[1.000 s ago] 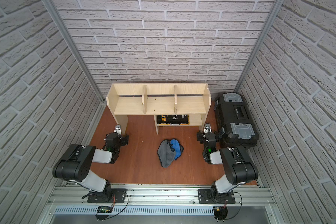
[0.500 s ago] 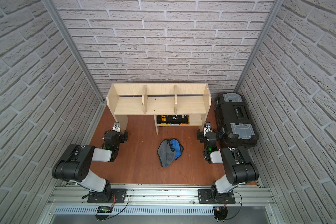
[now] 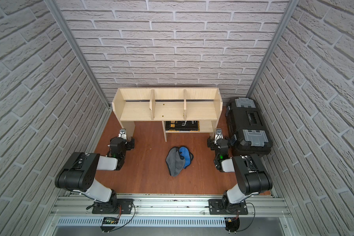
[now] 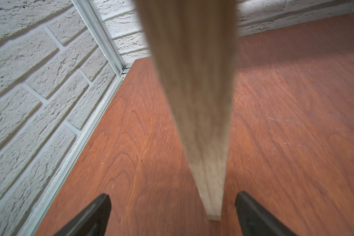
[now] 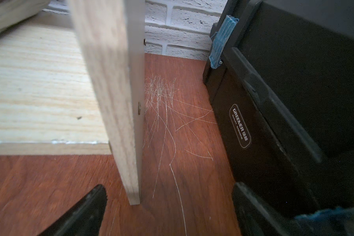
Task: Wipe the bookshelf clean with a cloth
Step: Reset both arms
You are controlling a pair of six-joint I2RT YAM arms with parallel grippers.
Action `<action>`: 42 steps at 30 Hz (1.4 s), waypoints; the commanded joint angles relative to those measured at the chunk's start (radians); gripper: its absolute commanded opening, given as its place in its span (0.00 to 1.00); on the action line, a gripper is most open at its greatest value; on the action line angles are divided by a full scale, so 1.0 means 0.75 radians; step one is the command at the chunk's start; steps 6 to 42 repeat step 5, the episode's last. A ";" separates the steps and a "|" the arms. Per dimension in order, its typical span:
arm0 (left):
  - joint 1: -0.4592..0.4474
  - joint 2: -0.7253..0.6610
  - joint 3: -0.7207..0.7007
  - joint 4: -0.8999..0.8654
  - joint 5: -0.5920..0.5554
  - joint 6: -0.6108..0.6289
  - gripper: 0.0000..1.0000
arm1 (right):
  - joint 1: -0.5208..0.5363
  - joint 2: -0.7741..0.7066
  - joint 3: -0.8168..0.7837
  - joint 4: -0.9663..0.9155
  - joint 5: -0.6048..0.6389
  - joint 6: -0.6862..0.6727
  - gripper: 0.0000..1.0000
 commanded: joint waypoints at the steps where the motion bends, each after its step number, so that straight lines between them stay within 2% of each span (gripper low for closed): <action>1: 0.005 -0.019 0.012 0.062 0.009 -0.009 0.98 | -0.038 -0.013 0.040 0.001 -0.076 0.038 0.99; 2: 0.006 -0.019 0.012 0.062 0.009 -0.009 0.99 | -0.057 -0.018 0.043 -0.012 -0.112 0.047 0.99; 42: 0.006 -0.019 0.011 0.060 0.010 -0.009 0.98 | -0.057 -0.041 0.034 -0.027 -0.113 0.043 0.99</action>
